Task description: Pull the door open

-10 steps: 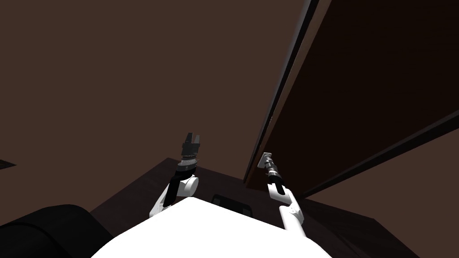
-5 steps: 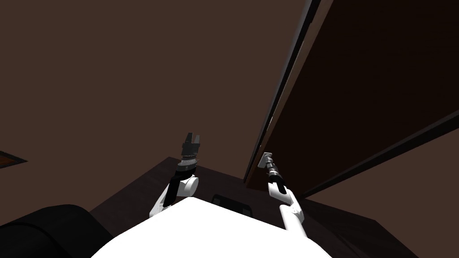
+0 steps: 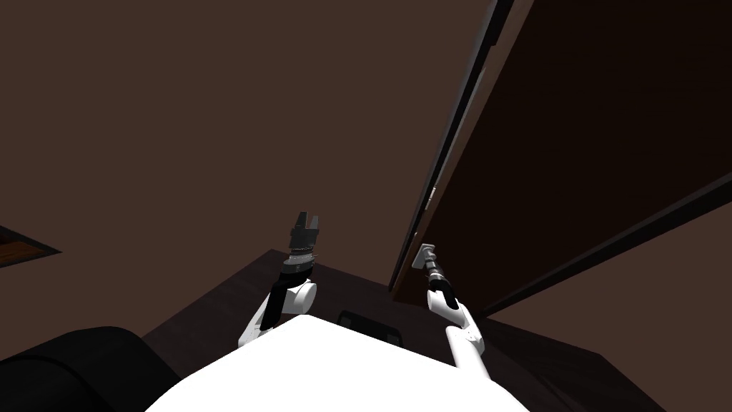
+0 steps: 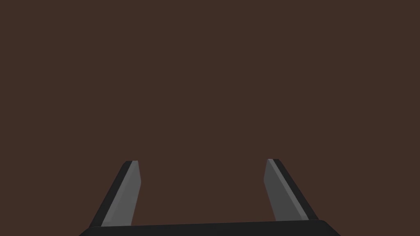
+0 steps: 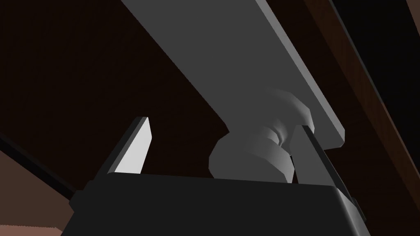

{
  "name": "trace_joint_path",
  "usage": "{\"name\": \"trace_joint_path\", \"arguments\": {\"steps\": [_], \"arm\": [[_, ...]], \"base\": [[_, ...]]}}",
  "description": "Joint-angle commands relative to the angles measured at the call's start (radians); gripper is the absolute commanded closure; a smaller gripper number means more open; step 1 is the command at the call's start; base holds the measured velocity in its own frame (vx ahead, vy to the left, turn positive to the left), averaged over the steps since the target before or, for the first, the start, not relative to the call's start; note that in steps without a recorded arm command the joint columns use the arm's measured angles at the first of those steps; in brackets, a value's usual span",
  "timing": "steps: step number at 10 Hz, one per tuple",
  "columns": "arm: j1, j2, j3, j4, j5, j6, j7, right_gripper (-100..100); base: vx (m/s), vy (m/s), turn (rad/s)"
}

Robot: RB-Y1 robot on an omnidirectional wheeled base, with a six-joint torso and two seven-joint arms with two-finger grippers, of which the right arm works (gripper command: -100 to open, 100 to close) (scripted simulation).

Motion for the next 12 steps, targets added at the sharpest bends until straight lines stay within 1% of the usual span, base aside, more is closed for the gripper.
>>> {"name": "trace_joint_path", "arguments": {"steps": [1,3,4,7,8,9,11,12], "arm": [[-0.002,-0.02,-0.025,0.008,-0.05,0.036,-0.003,100],[-0.002,-0.02,-0.025,0.008,-0.104,0.036,-0.003,100],[-0.01,-0.025,-0.028,0.019,-0.131,0.071,-0.006,100],[-0.01,-0.025,-0.028,0.019,-0.213,0.071,-0.006,100],[-0.01,-0.025,-0.028,0.019,-0.213,0.071,-0.006,100],[-0.017,-0.03,-0.03,0.03,-0.253,0.106,-0.01,100],[-0.017,-0.03,-0.03,0.03,-0.311,0.106,-0.01,100],[-0.017,-0.03,-0.03,0.03,-0.322,0.106,-0.01,100]], "base": [[-0.029,0.001,0.017],[-0.023,-0.014,0.012],[-0.023,-0.009,0.025],[-0.023,-0.006,0.012],[-0.009,0.01,0.012],[-0.029,-0.007,0.022],[-0.022,-0.009,0.025],[-0.008,-0.011,-0.005]]}}
